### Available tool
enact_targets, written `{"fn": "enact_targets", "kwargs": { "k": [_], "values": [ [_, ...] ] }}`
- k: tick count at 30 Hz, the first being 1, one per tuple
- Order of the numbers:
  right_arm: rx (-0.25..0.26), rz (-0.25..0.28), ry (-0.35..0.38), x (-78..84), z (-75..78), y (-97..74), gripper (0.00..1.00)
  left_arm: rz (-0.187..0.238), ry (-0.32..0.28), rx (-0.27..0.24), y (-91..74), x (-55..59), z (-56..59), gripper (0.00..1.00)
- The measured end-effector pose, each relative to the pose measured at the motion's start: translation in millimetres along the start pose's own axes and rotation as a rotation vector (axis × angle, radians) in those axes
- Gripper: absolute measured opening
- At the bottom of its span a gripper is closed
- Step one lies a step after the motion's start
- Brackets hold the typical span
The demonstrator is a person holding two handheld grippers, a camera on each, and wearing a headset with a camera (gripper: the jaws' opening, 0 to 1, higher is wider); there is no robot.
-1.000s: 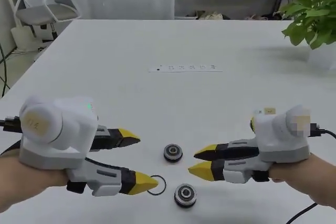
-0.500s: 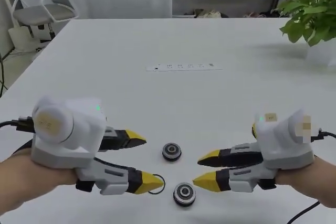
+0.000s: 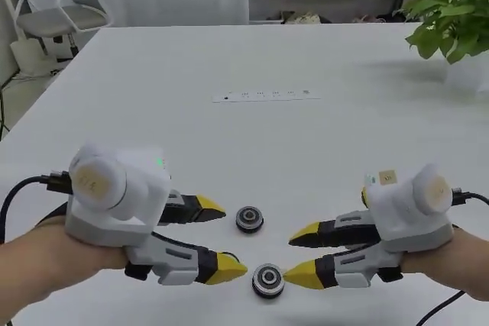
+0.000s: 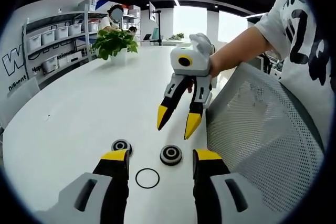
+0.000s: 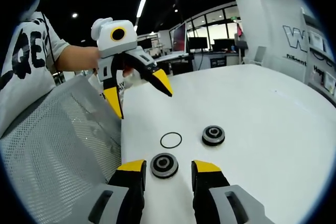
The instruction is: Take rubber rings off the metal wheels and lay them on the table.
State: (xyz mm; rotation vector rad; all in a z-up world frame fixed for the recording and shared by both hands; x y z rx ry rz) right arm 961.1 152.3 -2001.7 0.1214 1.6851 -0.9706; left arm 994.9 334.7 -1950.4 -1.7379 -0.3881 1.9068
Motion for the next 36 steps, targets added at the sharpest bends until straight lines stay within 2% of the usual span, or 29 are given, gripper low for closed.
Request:
{"fn": "enact_targets", "kwargs": {
  "k": [19,36],
  "values": [
    [-0.018,-0.048,-0.048,12.0,-3.6,5.9,0.36,-0.049,-0.004,0.056,21.9,5.9,-2.9,0.38],
    [-0.022,-0.057,-0.050,14.9,-5.0,8.5,0.36,-0.100,-0.012,0.107,47.8,13.9,-3.6,0.31]
  ]
}}
Point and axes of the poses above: the centre of the closed fingertips' face, and the gripper's own axes: y roughly forward along the fingers, z roughly to its right, x roughly out of its underside, the point moved 8 cm from there along -y, roughly backward along the fingers, and after that the axes turned 15 degrees about x, right-handed, at the moved point
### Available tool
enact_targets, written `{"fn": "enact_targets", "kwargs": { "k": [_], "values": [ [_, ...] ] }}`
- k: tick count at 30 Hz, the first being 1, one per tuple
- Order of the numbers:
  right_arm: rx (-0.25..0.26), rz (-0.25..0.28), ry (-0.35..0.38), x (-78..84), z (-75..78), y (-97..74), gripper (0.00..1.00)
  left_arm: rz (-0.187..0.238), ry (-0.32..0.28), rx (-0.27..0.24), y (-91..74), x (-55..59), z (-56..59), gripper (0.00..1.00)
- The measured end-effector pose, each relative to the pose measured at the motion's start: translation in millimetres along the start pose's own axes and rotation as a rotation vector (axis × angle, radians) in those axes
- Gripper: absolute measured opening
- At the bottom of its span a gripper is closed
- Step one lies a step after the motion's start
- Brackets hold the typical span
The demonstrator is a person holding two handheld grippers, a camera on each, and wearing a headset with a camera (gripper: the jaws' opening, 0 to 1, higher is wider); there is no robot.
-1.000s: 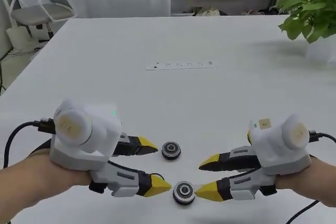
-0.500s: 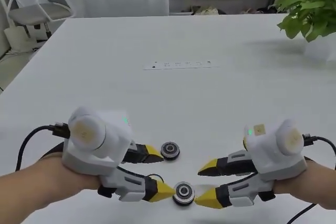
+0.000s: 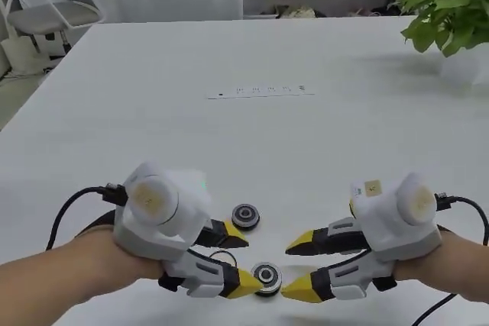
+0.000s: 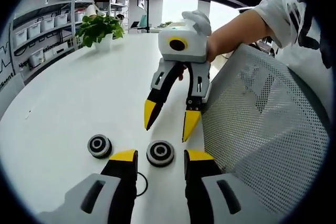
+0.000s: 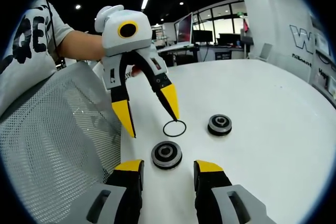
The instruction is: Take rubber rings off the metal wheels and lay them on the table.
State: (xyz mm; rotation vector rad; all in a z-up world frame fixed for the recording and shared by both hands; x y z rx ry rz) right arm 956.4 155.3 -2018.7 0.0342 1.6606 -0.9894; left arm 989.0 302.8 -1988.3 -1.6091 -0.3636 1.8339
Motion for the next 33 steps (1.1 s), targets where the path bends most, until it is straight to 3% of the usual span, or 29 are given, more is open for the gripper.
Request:
{"fn": "enact_targets", "kwargs": {
  "k": [24,33],
  "values": [
    [-0.005,-0.007,0.002,3.4,-2.3,0.8,0.36,-0.069,-0.009,0.027,26.3,8.9,-4.3,0.21],
    [-0.005,-0.008,0.001,4.0,-2.5,1.0,0.36,-0.066,0.007,0.011,26.7,8.3,-5.7,0.17]
  ]
}}
Point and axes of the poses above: the centre of the closed fingertips' face, and the gripper's own axes: y roughly forward along the fingers, z roughly to its right, x roughly out of its underside, the point moved 8 cm from there along -y, roughly backward along the fingers, and after that the axes turned 15 degrees about x, right-handed, at the moved point
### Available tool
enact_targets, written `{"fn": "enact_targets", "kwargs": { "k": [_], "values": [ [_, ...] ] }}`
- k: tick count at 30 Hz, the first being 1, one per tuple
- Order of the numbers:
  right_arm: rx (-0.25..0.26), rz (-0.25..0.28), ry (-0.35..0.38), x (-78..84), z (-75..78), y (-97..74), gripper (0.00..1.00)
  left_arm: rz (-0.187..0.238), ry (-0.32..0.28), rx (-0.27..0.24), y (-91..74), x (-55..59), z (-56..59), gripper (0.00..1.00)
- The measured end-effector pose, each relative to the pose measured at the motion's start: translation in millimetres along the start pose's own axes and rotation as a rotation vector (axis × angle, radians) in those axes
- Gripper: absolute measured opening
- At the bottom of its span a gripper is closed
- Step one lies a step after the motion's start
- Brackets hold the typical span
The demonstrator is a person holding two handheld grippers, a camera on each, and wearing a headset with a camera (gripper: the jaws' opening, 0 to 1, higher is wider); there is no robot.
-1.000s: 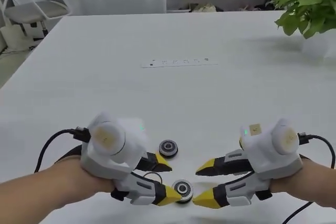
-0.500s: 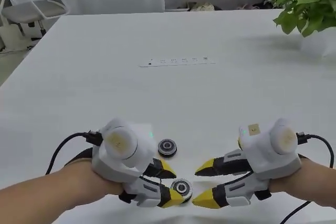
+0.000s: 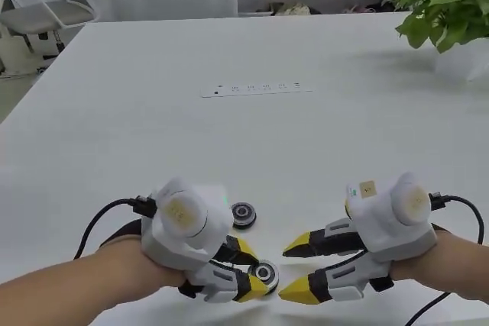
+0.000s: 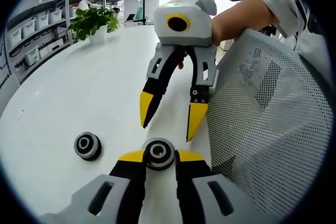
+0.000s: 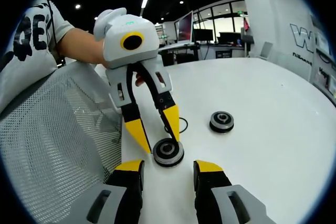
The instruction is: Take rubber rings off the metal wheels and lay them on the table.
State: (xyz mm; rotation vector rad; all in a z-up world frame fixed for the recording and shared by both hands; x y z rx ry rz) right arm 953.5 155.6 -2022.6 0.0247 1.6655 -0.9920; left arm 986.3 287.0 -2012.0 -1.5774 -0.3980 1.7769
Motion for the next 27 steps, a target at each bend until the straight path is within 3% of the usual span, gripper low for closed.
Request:
{"fn": "enact_targets", "kwargs": {
  "k": [11,27],
  "values": [
    [0.000,-0.004,0.000,0.0,-0.3,0.9,0.35,-0.011,0.022,-0.032,1.7,-0.5,-1.3,0.09],
    [-0.012,-0.008,-0.037,-11.3,1.3,8.7,0.34,-0.009,0.059,-0.059,2.6,0.5,1.7,0.08]
  ]
}}
Point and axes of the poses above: the centre of the closed fingertips' face, and the gripper's own axes: y roughly forward along the fingers, z roughly to its right, x roughly out of its underside, the point moved 8 cm from there along -y, roughly backward along the fingers, and after that the axes turned 15 degrees about x, right-handed, at the moved point
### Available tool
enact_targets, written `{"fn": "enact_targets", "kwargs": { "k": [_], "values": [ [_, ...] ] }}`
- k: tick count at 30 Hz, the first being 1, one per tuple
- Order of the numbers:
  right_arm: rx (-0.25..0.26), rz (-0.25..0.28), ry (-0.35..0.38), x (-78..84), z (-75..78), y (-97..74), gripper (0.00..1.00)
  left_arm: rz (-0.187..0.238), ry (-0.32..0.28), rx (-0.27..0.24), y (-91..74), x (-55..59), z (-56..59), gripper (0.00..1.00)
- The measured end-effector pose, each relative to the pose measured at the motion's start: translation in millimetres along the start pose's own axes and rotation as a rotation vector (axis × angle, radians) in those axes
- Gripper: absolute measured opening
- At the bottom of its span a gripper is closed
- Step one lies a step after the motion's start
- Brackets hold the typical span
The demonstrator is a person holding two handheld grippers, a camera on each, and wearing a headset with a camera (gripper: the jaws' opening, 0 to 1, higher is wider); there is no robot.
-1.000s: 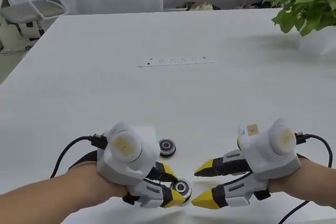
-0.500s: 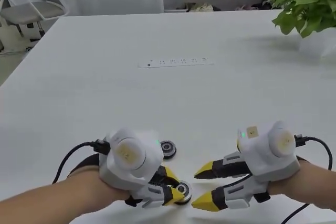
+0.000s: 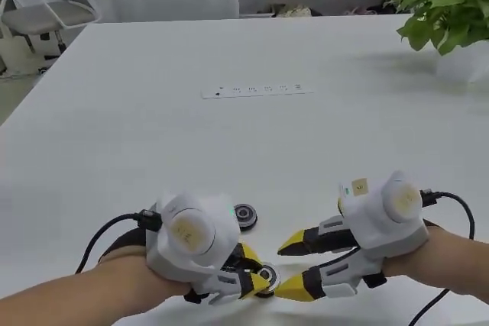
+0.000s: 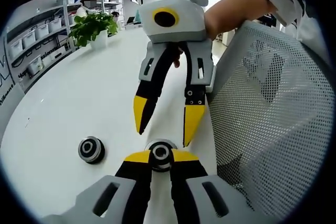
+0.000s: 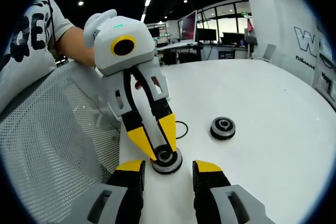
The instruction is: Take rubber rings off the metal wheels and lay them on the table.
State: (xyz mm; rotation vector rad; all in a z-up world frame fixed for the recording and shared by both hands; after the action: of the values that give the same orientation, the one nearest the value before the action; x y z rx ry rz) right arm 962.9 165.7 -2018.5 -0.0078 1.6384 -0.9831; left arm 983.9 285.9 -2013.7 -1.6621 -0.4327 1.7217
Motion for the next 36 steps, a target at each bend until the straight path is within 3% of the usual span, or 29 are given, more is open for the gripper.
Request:
{"fn": "enact_targets", "kwargs": {
  "k": [10,36],
  "values": [
    [-0.027,-0.038,-0.067,0.4,-5.8,13.0,0.33,0.029,-0.015,-0.019,0.1,1.7,1.6,0.08],
    [-0.010,-0.052,-0.048,10.1,-5.2,13.8,0.23,0.043,-0.025,-0.040,1.0,2.1,2.9,0.08]
  ]
}}
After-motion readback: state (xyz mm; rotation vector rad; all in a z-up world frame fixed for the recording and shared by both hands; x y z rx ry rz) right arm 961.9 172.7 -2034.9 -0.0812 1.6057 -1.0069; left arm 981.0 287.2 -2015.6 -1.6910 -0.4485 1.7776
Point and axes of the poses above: the centre of the closed fingertips' face, and the gripper's own axes: y roughly forward along the fingers, z roughly to its right, x roughly out of its underside, the point moved 8 cm from there along -y, roughly backward along the fingers, and after that the axes turned 15 degrees about x, right-handed, at the moved point
